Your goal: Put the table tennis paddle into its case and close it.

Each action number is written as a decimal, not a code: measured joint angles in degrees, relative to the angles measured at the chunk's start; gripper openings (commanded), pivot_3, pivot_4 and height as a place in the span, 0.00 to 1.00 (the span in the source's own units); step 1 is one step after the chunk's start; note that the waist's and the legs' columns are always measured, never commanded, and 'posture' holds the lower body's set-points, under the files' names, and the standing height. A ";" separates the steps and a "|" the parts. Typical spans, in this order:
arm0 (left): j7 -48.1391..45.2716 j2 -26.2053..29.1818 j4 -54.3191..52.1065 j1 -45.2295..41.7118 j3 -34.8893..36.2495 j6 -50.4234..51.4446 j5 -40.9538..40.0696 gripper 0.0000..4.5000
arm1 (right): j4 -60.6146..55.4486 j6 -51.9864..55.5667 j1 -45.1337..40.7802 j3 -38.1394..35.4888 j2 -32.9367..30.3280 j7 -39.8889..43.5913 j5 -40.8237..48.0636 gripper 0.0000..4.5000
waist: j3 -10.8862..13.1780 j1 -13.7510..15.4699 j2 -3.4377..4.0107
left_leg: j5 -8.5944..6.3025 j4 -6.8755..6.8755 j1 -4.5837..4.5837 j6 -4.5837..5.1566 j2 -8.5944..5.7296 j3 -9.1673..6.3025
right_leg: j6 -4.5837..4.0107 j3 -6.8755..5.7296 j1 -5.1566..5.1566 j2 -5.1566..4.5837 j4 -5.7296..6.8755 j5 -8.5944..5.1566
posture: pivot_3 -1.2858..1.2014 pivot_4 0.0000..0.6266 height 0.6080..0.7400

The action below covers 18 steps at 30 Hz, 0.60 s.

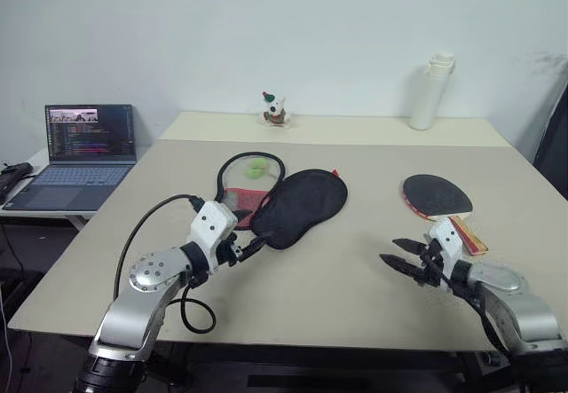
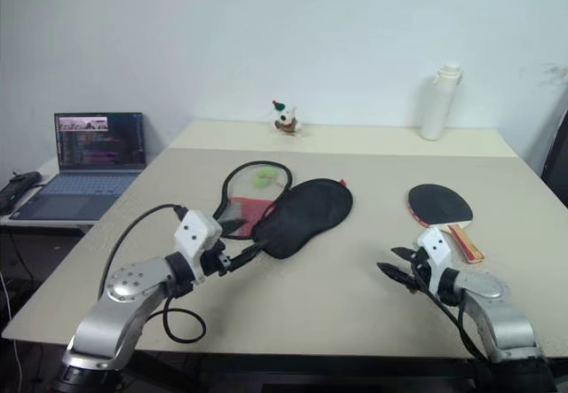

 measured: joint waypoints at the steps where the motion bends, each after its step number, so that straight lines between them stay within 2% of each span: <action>1: -0.02 -0.22 0.52 -0.03 -0.46 -0.03 0.09 0.76 | -0.69 0.54 0.27 -0.11 -0.85 -0.03 0.01 0.65 | 0.00 0.02 0.00 | 0.00 0.01 0.01 0.00 -0.01 0.02 | 0.01 -0.01 0.00 0.00 0.01 0.00 | 0.52 0.24 1.00; 6: -0.66 -2.47 4.59 -2.70 -2.85 -2.09 1.08 0.76 | -3.74 2.38 1.76 -4.63 -4.09 -1.28 0.17 0.65 | 0.00 0.23 -0.02 | 0.00 0.10 0.02 0.00 -0.02 0.02 | 0.03 -0.03 0.05 0.00 -0.01 0.01 | 0.52 0.24 1.00; 9: -1.79 -3.83 6.25 -5.17 -3.97 -2.26 0.90 0.76 | -6.60 4.13 3.02 -4.78 -4.25 -1.40 0.81 0.65 | 0.01 0.32 -0.03 | 0.00 0.07 0.00 0.00 -0.02 0.03 | 0.03 -0.03 0.03 0.02 -0.02 0.01 | 0.52 0.24 1.00; 11: -3.96 -3.83 7.78 -6.55 -4.38 -2.25 0.12 0.84 | -8.26 5.18 3.19 -4.84 -4.25 -2.16 1.31 0.65 | 0.01 0.18 -0.03 | 0.00 0.06 0.01 0.00 -0.01 0.08 | 0.04 -0.02 0.02 0.04 -0.01 0.01 | 0.52 0.24 1.00; 13: -5.83 -3.83 9.60 -7.46 -4.47 -2.14 -0.62 0.97 | -9.56 5.67 3.34 -4.94 -4.25 -2.72 1.83 0.65 | 0.01 0.03 -0.03 | 0.00 0.06 0.02 0.00 0.00 0.08 | 0.04 -0.02 0.01 0.05 -0.01 0.01 | 0.52 0.24 1.00; 18: -9.79 -3.18 17.34 -9.90 -4.53 -3.29 -0.60 0.99 | -11.14 6.46 3.39 -4.56 -2.75 -4.76 2.36 0.65 | 0.01 0.02 -0.03 | 0.00 0.07 0.02 0.00 0.01 0.07 | 0.04 -0.04 0.01 0.09 0.00 0.01 | 0.52 0.24 1.00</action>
